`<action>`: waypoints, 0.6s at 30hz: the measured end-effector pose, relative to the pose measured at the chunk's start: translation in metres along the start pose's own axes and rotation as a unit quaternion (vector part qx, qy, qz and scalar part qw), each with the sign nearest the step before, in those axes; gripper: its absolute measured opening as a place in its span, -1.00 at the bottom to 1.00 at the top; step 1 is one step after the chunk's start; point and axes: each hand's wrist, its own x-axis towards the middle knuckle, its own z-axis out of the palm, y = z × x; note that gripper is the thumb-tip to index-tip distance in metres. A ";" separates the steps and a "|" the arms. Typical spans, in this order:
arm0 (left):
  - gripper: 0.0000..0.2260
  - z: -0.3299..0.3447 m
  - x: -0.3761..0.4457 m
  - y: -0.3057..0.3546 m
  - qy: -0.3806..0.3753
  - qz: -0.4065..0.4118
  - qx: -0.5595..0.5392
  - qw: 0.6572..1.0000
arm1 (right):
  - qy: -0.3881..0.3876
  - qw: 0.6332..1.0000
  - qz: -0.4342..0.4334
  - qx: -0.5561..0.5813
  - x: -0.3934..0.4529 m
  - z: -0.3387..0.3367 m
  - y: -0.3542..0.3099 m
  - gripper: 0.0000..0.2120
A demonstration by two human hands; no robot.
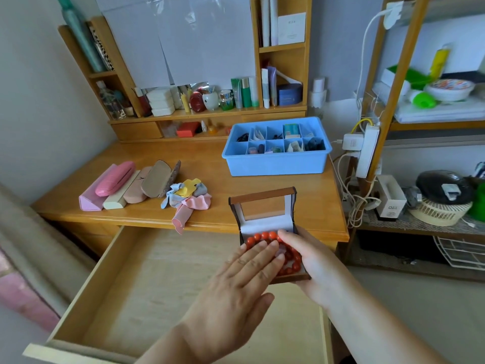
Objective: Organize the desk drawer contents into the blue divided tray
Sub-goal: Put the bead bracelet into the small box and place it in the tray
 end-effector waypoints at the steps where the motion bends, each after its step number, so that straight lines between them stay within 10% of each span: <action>1: -0.55 0.000 -0.001 0.002 0.022 -0.004 -0.034 0.999 | 0.002 1.000 0.001 0.001 0.000 0.000 0.001 -0.76; 6: -0.65 -0.004 0.003 0.002 0.269 -0.253 -0.259 0.892 | 0.010 1.000 0.010 0.001 -0.001 -0.002 -0.002 -0.72; 10: -0.56 -0.022 0.028 -0.013 0.221 -0.411 -0.469 0.750 | -0.022 0.999 0.026 -0.016 -0.004 -0.004 0.001 -0.54; 18: -0.60 -0.068 0.073 -0.043 -0.017 -0.256 -0.209 0.944 | -0.007 0.997 0.079 -0.024 0.004 -0.008 0.010 -0.52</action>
